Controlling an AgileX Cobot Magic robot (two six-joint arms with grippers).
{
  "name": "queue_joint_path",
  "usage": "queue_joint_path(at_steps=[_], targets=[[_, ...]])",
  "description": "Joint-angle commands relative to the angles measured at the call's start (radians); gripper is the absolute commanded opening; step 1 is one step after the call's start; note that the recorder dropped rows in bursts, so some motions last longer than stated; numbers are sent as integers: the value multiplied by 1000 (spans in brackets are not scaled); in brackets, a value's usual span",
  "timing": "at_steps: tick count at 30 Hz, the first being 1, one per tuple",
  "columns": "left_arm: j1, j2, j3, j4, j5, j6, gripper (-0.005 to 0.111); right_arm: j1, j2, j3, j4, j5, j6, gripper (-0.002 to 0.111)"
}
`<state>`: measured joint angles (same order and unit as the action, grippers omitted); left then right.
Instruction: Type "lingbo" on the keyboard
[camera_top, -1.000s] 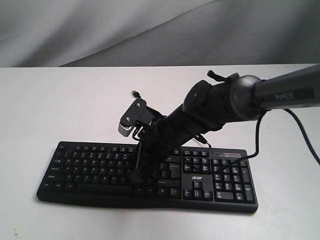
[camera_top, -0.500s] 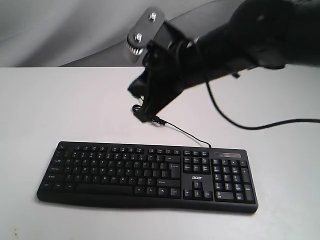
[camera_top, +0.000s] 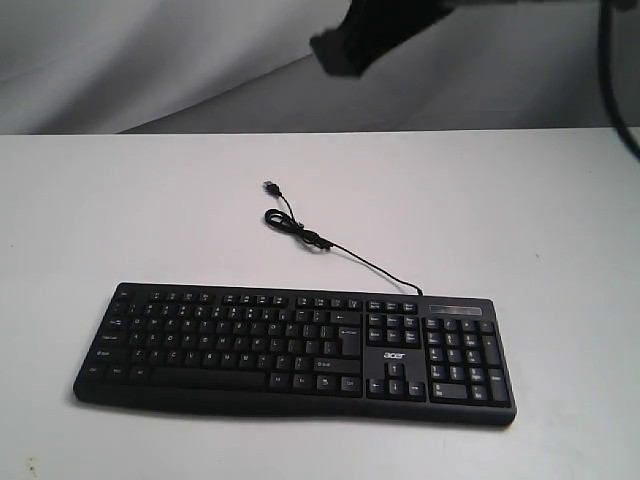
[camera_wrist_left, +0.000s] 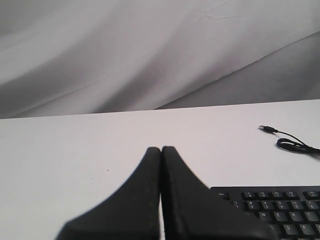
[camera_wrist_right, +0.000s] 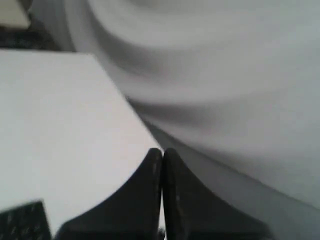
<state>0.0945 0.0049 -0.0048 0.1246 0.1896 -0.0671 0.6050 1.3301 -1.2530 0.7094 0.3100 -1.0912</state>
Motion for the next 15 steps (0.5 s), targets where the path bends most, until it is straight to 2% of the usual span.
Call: queue_joint_path(at_steps=[1, 3, 6, 10, 15], targets=[[-5, -5, 5, 0, -6, -2, 1, -56, -75, 0, 61, -209, 316, 0], [-5, -5, 5, 0, -6, -2, 1, -119, -92, 0, 33, -183, 522, 0], [-5, -5, 5, 0, -6, -2, 1, -215, -97, 3, -30, -68, 701, 0], [-5, -5, 5, 0, -6, -2, 1, -295, -183, 111, -158, 60, 750, 0], [-5, -5, 5, 0, -6, -2, 1, -398, -442, 409, -281, -25, 752, 0]])
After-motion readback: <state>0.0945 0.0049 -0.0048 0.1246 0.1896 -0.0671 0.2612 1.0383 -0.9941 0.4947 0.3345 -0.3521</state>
